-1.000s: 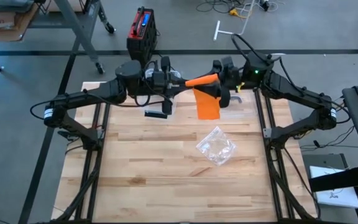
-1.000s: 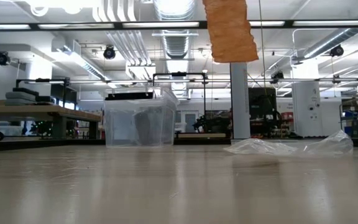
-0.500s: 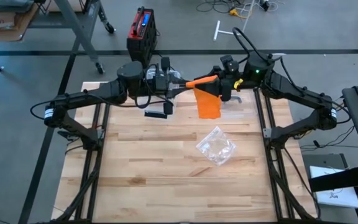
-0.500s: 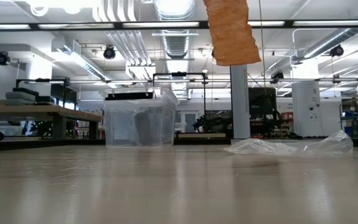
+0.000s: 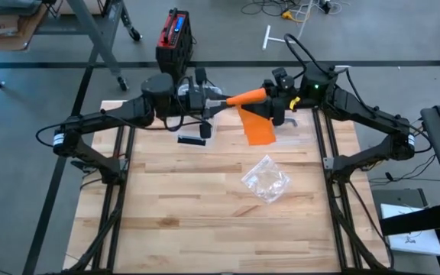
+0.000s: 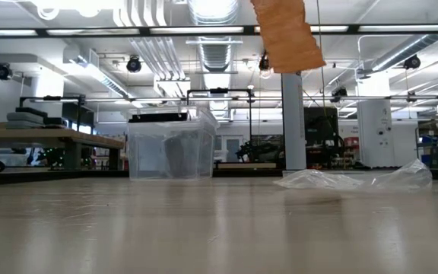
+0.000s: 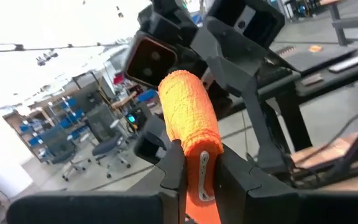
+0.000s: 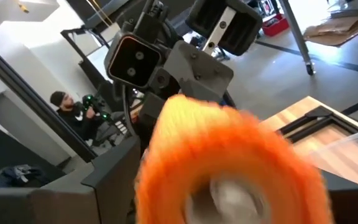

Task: Roll bandage
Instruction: Roll the orange bandage

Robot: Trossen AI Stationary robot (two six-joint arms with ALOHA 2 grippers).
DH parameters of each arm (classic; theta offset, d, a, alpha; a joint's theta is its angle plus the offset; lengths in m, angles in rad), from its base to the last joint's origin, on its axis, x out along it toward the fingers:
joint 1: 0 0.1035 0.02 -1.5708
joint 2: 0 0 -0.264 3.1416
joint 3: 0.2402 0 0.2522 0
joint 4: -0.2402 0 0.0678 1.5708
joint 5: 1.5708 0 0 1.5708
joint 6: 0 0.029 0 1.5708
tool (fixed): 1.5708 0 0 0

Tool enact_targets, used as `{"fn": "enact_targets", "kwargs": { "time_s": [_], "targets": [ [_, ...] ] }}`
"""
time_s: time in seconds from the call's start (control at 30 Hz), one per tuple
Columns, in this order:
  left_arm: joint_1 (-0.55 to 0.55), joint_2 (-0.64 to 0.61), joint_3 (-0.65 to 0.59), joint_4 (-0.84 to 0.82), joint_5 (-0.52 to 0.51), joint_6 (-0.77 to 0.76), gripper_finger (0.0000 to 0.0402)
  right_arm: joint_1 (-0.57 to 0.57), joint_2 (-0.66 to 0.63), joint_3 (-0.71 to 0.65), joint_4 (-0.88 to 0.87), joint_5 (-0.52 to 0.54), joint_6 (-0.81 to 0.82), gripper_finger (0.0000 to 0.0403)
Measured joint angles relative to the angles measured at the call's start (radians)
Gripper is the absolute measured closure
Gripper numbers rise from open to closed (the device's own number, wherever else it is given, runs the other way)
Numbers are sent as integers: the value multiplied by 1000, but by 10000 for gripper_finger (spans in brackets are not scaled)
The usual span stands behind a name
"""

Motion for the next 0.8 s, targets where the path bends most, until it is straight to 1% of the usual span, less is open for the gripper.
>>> {"fn": "enact_targets", "kwargs": {
  "time_s": [0.23,0.33,0.5,0.63,0.73,0.8],
  "targets": [
    [0,4,0,-9,-2,0,355,0,2,0,-10,-14,-18,126],
    [-1,4,0,-12,-26,6,355,0,3,0,-13,-13,-17,129],
    [-1,14,0,-3,-29,34,355,0,4,0,-24,-8,-9,139],
    [-1,32,1,3,-37,117,354,-2,6,0,-28,14,14,141],
    [-5,42,1,3,-97,206,354,-5,8,0,-34,53,49,137],
    [-8,46,1,1,-127,259,354,-11,8,0,-47,61,74,135]
  ]
}}
